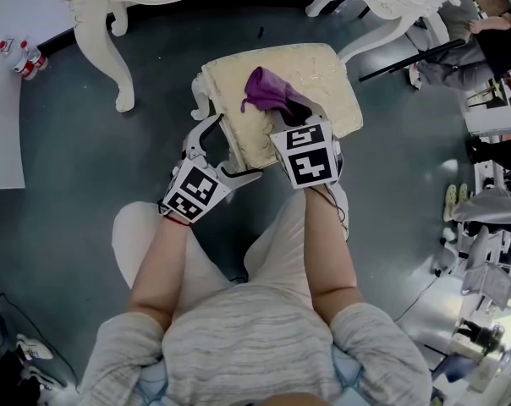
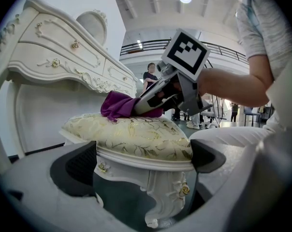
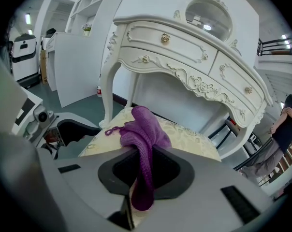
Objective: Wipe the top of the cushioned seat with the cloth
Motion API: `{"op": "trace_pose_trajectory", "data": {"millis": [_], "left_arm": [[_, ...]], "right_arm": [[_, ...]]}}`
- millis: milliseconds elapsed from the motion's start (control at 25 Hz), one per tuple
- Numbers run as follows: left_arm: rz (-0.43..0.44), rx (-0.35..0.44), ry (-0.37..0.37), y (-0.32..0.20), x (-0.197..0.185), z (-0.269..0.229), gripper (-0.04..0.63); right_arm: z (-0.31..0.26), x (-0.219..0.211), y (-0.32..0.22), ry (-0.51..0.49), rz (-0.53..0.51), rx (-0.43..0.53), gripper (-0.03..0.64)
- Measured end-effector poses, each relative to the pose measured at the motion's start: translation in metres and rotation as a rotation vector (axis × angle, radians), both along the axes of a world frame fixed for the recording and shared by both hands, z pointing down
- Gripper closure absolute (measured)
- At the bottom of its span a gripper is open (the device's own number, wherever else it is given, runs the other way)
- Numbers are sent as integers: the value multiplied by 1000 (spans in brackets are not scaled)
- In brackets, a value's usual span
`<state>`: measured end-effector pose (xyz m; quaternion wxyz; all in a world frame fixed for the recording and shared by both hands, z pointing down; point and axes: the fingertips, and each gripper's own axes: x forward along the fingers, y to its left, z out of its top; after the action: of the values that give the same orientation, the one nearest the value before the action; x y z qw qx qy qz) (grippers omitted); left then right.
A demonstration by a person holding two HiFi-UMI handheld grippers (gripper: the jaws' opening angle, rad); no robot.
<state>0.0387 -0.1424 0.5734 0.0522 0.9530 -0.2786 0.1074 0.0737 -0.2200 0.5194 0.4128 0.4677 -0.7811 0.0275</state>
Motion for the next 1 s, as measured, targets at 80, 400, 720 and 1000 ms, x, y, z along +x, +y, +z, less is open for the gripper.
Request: {"op": "trace_pose_trajectory", "data": {"millis": [80,400,720,1000], "left_arm": [[0,1,0,0,0,-1,2],[0,0,-2,0,-1,0,2],[0,1,1,0,-1,0,2],[0,2,1,0,0,1,2]], "right_arm": [[-1,-5,3,-7,-13,-3,563],[0,-34,18,-37,-71,-16,563],[0,-53,34,-79,-117,-40,563],[0,-63,45,-139,-143,-73,563]]}}
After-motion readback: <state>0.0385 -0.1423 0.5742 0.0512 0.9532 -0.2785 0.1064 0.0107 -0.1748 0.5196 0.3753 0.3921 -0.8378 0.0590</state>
